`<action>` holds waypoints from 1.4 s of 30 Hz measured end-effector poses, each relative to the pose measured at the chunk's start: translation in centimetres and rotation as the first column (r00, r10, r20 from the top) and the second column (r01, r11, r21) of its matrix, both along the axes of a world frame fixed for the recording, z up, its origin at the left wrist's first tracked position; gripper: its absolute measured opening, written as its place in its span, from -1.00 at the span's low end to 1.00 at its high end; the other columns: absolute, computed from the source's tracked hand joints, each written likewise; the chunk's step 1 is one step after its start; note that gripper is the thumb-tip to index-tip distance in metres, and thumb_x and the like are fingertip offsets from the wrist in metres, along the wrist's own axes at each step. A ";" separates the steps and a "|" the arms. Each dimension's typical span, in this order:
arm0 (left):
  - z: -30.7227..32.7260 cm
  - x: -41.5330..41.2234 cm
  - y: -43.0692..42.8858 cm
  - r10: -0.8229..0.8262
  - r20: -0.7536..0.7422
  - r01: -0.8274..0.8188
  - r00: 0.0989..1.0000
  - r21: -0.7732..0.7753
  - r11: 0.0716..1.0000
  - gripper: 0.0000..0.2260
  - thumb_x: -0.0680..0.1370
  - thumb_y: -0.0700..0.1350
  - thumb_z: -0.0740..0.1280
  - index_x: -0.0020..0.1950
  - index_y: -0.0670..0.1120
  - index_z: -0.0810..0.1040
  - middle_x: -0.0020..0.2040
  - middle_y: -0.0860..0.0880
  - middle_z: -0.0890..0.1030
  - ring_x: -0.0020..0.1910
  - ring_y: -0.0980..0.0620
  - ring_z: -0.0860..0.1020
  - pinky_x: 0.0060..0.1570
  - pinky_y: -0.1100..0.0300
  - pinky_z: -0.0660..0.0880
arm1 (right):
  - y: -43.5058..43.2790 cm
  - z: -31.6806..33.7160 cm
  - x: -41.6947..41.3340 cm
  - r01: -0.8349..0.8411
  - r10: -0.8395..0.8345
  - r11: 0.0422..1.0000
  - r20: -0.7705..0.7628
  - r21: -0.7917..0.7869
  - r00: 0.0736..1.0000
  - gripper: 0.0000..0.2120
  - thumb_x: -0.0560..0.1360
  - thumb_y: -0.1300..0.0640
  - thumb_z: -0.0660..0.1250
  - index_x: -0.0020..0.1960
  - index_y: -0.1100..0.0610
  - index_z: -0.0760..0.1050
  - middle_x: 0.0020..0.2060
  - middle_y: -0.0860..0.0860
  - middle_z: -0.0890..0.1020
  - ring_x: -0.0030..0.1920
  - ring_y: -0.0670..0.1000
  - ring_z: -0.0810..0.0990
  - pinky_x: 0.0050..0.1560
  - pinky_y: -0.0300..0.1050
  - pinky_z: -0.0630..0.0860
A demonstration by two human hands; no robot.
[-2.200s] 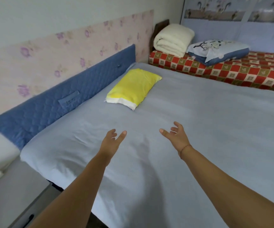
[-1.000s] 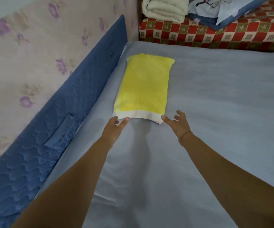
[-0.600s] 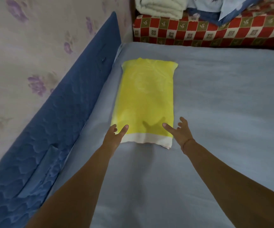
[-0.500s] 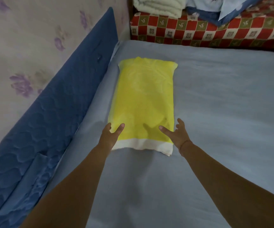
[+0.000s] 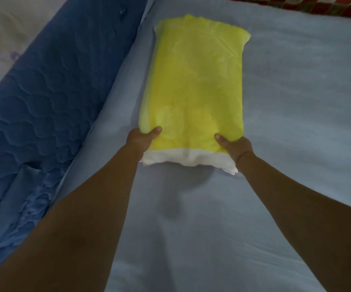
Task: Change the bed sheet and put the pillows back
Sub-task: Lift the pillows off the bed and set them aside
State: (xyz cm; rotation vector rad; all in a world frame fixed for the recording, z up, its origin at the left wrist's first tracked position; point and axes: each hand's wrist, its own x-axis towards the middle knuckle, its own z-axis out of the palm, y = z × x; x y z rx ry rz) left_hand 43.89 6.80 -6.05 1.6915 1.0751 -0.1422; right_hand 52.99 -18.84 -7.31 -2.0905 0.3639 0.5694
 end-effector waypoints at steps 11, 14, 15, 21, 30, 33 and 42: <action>4.9 -6.9 -5.1 0.003 -0.017 -0.005 1.000 -0.063 0.998 -0.42 0.44 0.16 0.46 0.30 -0.19 0.50 0.17 -0.11 0.58 0.14 -0.14 0.55 0.06 0.06 0.49 | -5.3 6.5 -5.0 -0.091 0.099 0.991 0.078 -0.097 0.992 -0.36 0.37 -0.09 0.51 0.28 0.29 0.45 0.22 0.22 0.56 0.23 0.21 0.51 0.06 -0.11 0.37; 5.9 -11.7 -7.5 -0.008 -0.051 0.005 0.999 -0.046 0.999 -0.47 0.48 0.13 0.44 0.28 -0.21 0.49 0.12 -0.13 0.55 0.05 -0.11 0.52 -0.03 0.10 0.43 | -7.6 8.0 -9.7 -0.095 0.100 0.991 0.043 -0.096 0.994 -0.38 0.37 -0.06 0.52 0.26 0.29 0.47 0.18 0.24 0.57 0.20 0.21 0.53 0.01 -0.11 0.36; 6.1 -13.4 -8.3 -0.016 -0.060 0.013 0.998 -0.046 0.999 -0.47 0.48 0.12 0.43 0.28 -0.22 0.49 0.14 -0.14 0.56 0.05 -0.11 0.52 -0.02 0.09 0.44 | -8.4 8.4 -11.4 -0.095 0.098 0.991 0.032 -0.094 0.995 -0.39 0.36 -0.06 0.52 0.25 0.29 0.48 0.17 0.23 0.58 0.19 0.20 0.54 -0.01 -0.12 0.36; 7.3 -23.8 -13.1 -0.016 -0.099 0.009 0.995 -0.072 0.997 -0.47 0.49 0.09 0.44 0.29 -0.25 0.50 0.17 -0.17 0.56 0.11 -0.14 0.52 -0.01 0.10 0.41 | -13.3 9.4 -21.4 -0.104 0.101 0.991 -0.044 -0.078 0.994 -0.38 0.34 -0.06 0.54 0.25 0.27 0.48 0.17 0.22 0.59 0.18 0.20 0.54 0.03 -0.09 0.41; 8.7 -37.4 -19.6 0.035 -0.102 -0.046 0.994 -0.111 0.993 -0.36 0.35 0.17 0.52 0.26 -0.23 0.53 0.15 -0.18 0.59 0.12 -0.16 0.56 0.10 0.00 0.51 | -19.6 10.0 -34.7 -0.099 0.097 0.995 -0.081 -0.027 0.992 -0.36 0.36 -0.05 0.53 0.30 0.25 0.44 0.22 0.19 0.56 0.21 0.18 0.52 0.01 -0.12 0.36; 8.2 -41.6 -21.7 0.053 -0.108 -0.067 0.993 -0.135 0.989 -0.39 0.39 0.14 0.52 0.28 -0.22 0.52 0.16 -0.15 0.59 0.11 -0.15 0.55 0.12 -0.03 0.51 | -21.8 9.8 -38.7 -0.105 0.102 0.994 -0.106 -0.020 0.989 -0.38 0.37 -0.06 0.52 0.29 0.24 0.43 0.21 0.18 0.55 0.21 0.18 0.52 0.02 -0.10 0.36; 7.4 -53.9 -27.9 -0.003 -0.131 -0.025 0.991 -0.212 0.977 -0.35 0.40 0.15 0.50 0.35 -0.21 0.47 0.19 -0.14 0.55 0.02 -0.06 0.47 -0.03 0.09 0.41 | -27.8 9.1 -50.7 -0.067 0.061 0.997 -0.184 -0.030 0.981 -0.44 0.35 0.00 0.55 0.23 0.21 0.48 0.14 0.17 0.60 0.04 0.11 0.54 0.03 -0.06 0.44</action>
